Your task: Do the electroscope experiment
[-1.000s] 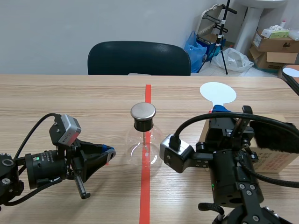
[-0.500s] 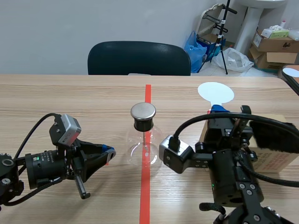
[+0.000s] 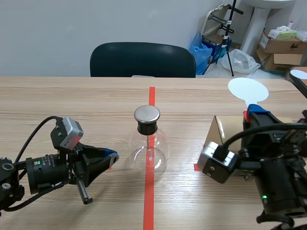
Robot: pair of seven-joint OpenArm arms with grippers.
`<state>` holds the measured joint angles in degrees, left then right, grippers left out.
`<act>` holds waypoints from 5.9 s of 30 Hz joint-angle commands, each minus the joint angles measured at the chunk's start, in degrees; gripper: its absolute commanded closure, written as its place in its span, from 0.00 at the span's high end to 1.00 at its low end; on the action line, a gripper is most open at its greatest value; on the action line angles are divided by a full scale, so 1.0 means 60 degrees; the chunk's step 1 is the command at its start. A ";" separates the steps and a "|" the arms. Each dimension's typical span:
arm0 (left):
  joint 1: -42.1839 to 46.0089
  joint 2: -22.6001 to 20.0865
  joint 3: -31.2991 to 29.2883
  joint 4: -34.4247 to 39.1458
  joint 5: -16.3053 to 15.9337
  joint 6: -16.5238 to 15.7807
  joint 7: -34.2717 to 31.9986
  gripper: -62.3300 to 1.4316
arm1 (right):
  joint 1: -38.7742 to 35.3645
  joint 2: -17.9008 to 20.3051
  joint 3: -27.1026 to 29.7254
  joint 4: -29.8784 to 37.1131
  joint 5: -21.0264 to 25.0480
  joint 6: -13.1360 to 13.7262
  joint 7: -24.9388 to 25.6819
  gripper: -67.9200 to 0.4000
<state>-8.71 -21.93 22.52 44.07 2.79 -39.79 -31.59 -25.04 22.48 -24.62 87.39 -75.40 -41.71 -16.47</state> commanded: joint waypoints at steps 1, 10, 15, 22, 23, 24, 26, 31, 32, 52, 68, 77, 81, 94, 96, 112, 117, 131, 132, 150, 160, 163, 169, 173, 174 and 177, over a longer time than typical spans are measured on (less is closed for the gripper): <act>-0.0058 -0.0004 -0.0058 0.0219 -0.0138 -0.0015 -0.0164 0.09 | -0.0215 -0.0095 0.0364 0.0160 0.0004 -0.0437 0.0222 0.02; -0.0007 -0.0208 -0.0062 0.0240 -0.0138 -0.0015 -0.0601 0.09 | -0.1854 -0.1169 0.2871 0.0178 0.0153 -0.0524 0.2226 0.02; 0.0623 -0.0962 -0.0087 0.0718 -0.0131 -0.0015 -0.2171 0.09 | -0.2240 -0.1592 0.3960 0.0178 0.0878 -0.0524 0.3439 0.02; 0.2532 -0.2535 -0.0834 0.2714 0.0331 -0.0015 -0.3632 0.09 | -0.2313 -0.2280 0.5264 0.0153 0.1741 -0.0524 0.5501 0.02; 0.2867 -0.2750 -0.1045 0.3034 0.0379 -0.0015 -0.3858 0.09 | -0.2310 -0.2357 0.5402 0.0117 0.1902 -0.0524 0.5847 0.02; 0.3224 -0.2951 -0.1279 0.3366 0.0470 -0.0015 -0.4120 0.09 | -0.2306 -0.2415 0.5537 0.0073 0.2084 -0.0524 0.6218 0.02; 0.3931 -0.3264 -0.1796 0.4014 0.0765 -0.0015 -0.4615 0.09 | -0.2284 -0.2426 0.5737 -0.0051 0.2514 -0.0524 0.6969 0.02; 0.5719 -0.3636 -0.3220 0.5340 0.1657 -0.0015 -0.5220 0.09 | -0.1905 -0.2426 0.6135 -0.0765 0.2863 -0.0524 0.8244 0.02; 0.6062 -0.3657 -0.3493 0.5533 0.1789 -0.0015 -0.5340 0.09 | -0.1800 -0.2422 0.6196 -0.0973 0.2863 -0.0524 0.8360 0.02; 0.7821 -0.3657 -0.5100 0.6604 0.2259 -0.0015 -0.5555 0.80 | -0.0586 -0.2193 0.6368 -0.3147 0.3676 -0.0524 0.9482 0.02; 0.7825 -0.3654 -0.5100 0.6604 0.2146 -0.0015 -0.5555 1.00 | -0.0590 -0.2186 0.6368 -0.3399 0.2805 -0.0524 0.9435 0.02; 0.7828 -0.3705 -0.5100 0.6604 0.2146 -0.0015 -0.5431 1.00 | -0.0565 -0.2073 0.6342 -0.3399 0.2368 -0.0524 0.8706 0.02; 0.7850 -0.3712 -0.5100 0.6604 0.2149 -0.0015 -0.5442 1.00 | -0.0568 -0.2076 0.6342 -0.3399 0.2364 -0.0499 0.9701 0.02; 0.8007 -0.4084 -0.5100 0.6608 0.1351 -0.0015 -0.5504 1.00 | -0.0539 -0.2036 0.6353 -0.3453 0.2124 -0.0524 0.8000 0.02; 0.8007 -0.4084 -0.5100 0.6612 0.1351 -0.0015 -0.5548 1.00 | -0.0503 -0.1971 0.6349 -0.3461 0.2065 -0.0474 0.9355 0.02; 0.7978 -0.4131 -0.5100 0.6688 0.0958 -0.0015 -0.5559 1.00 | -0.0426 -0.1971 0.6342 -0.3552 0.1847 -0.0524 0.9143 0.02; 0.7981 -0.4131 -0.5100 0.6685 0.0958 -0.0015 -0.5559 1.00 | -0.0430 -0.2055 0.6309 -0.3552 0.2240 -0.0524 0.8298 0.02; 0.7981 -0.4127 -0.5100 0.6685 0.0922 -0.0015 -0.5559 1.00 | -0.0415 -0.2084 0.6237 -0.3559 0.1931 -0.0095 0.9500 0.02; 0.7981 -0.4127 -0.5100 0.6685 0.0922 -0.0015 -0.5559 1.00 | -0.0419 -0.2091 0.6237 -0.3559 0.2040 -0.0288 0.9165 0.02; 0.7981 -0.4135 -0.5100 0.6685 0.0929 -0.0015 -0.5552 1.00 | -0.0641 -0.2109 0.6237 -0.3603 0.2331 -0.0237 0.8655 0.02; 0.7978 -0.4135 -0.5100 0.6685 0.0933 -0.0015 -0.5552 1.00 | -0.0721 -0.2106 0.6237 -0.3621 0.2419 -0.0302 0.7719 0.02; 0.7978 -0.4135 -0.5100 0.6685 0.0933 -0.0015 -0.5552 1.00 | -0.0699 -0.2058 0.6237 -0.3632 0.2113 -0.0087 0.8743 0.02; 0.7978 -0.4135 -0.5100 0.6685 0.0933 -0.0015 -0.5552 1.00 | -0.0645 -0.2080 0.6244 -0.3639 0.2339 -0.0164 0.7541 0.02; 0.7978 -0.4135 -0.5100 0.6685 0.0933 -0.0015 -0.5552 1.00 | -0.0554 -0.2073 0.6233 -0.3661 0.2124 0.0091 0.9745 0.02; 0.7978 -0.4131 -0.5100 0.6685 0.0933 -0.0015 -0.5552 1.00 | -0.0543 -0.2080 0.6237 -0.3650 0.2229 -0.0091 0.9715 0.02; 0.7978 -0.4138 -0.5100 0.6685 0.0933 -0.0015 -0.5548 1.00 | -0.0645 -0.2076 0.6237 -0.3657 0.2379 -0.0524 0.7770 0.02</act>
<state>39.20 -46.22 -7.90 83.37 8.93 -39.79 -63.75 -28.71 8.84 11.84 65.25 -61.67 -42.41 31.44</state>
